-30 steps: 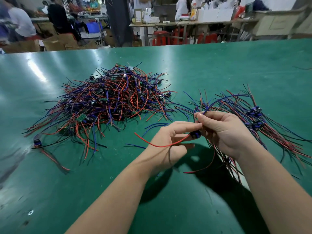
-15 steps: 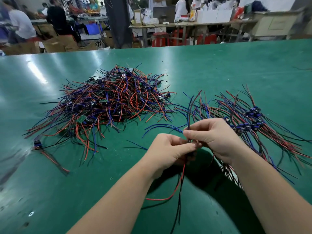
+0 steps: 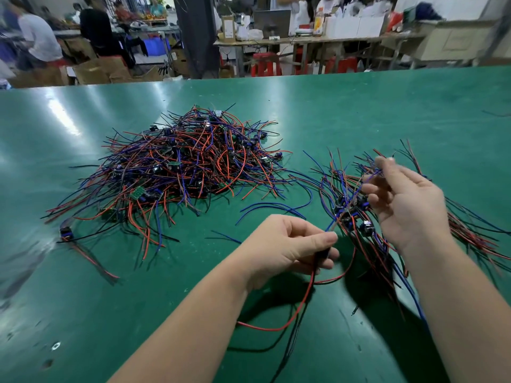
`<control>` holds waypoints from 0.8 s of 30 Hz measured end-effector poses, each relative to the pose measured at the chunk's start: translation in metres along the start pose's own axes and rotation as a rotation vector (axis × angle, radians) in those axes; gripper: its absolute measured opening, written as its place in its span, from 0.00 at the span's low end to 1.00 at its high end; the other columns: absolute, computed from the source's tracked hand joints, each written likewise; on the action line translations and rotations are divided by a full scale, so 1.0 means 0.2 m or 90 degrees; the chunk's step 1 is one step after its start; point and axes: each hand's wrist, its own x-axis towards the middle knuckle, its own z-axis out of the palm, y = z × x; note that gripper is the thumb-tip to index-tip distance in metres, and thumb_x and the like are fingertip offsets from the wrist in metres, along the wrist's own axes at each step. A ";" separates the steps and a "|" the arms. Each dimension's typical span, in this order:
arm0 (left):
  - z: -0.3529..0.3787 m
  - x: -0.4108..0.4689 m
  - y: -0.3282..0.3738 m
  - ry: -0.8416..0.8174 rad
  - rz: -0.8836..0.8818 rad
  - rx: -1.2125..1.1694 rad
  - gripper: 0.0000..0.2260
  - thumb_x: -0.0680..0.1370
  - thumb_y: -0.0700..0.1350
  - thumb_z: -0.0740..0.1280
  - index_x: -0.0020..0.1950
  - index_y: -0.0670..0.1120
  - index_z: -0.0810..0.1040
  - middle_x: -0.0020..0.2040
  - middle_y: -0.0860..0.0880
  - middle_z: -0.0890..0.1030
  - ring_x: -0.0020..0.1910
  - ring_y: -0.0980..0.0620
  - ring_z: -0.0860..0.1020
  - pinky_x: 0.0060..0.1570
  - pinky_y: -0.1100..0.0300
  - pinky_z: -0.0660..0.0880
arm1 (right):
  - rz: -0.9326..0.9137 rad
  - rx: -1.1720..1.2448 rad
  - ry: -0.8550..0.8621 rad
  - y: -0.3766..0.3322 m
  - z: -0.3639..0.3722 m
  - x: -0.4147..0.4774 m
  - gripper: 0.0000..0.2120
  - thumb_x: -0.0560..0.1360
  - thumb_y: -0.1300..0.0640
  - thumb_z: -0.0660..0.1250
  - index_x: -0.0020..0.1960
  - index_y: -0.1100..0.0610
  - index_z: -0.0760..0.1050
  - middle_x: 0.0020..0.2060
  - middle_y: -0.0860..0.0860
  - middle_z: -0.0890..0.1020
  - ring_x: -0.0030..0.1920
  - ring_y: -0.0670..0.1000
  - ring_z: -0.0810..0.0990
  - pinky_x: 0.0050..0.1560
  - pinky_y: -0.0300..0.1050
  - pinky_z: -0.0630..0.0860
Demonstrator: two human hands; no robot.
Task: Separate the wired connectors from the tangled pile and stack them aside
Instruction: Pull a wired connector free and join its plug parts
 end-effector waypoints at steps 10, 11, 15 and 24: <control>-0.03 0.07 -0.02 0.278 0.035 -0.173 0.09 0.74 0.46 0.69 0.42 0.40 0.78 0.33 0.47 0.83 0.27 0.57 0.80 0.24 0.67 0.75 | -0.211 -0.588 -0.474 0.10 0.05 -0.13 0.11 0.68 0.59 0.76 0.48 0.49 0.81 0.41 0.48 0.81 0.41 0.45 0.80 0.44 0.38 0.75; -0.03 0.07 -0.02 0.286 0.036 -0.165 0.11 0.76 0.47 0.68 0.42 0.38 0.78 0.33 0.45 0.82 0.26 0.57 0.79 0.24 0.67 0.74 | -0.252 -0.656 -0.491 0.14 0.06 -0.15 0.13 0.66 0.58 0.78 0.48 0.49 0.81 0.41 0.47 0.80 0.41 0.43 0.79 0.44 0.33 0.74; -0.03 0.07 -0.01 0.237 0.012 -0.145 0.18 0.80 0.55 0.60 0.46 0.40 0.79 0.37 0.45 0.83 0.31 0.55 0.81 0.30 0.64 0.78 | -0.335 -0.673 -0.389 0.16 0.07 -0.15 0.09 0.68 0.60 0.76 0.47 0.53 0.83 0.40 0.46 0.81 0.41 0.42 0.79 0.44 0.30 0.71; -0.28 0.03 0.05 0.616 0.218 0.458 0.05 0.74 0.43 0.67 0.45 0.52 0.81 0.45 0.52 0.82 0.45 0.56 0.79 0.47 0.63 0.73 | -0.271 -0.755 -0.037 -0.04 -0.08 0.03 0.07 0.69 0.60 0.74 0.44 0.52 0.78 0.34 0.46 0.80 0.34 0.41 0.79 0.35 0.27 0.69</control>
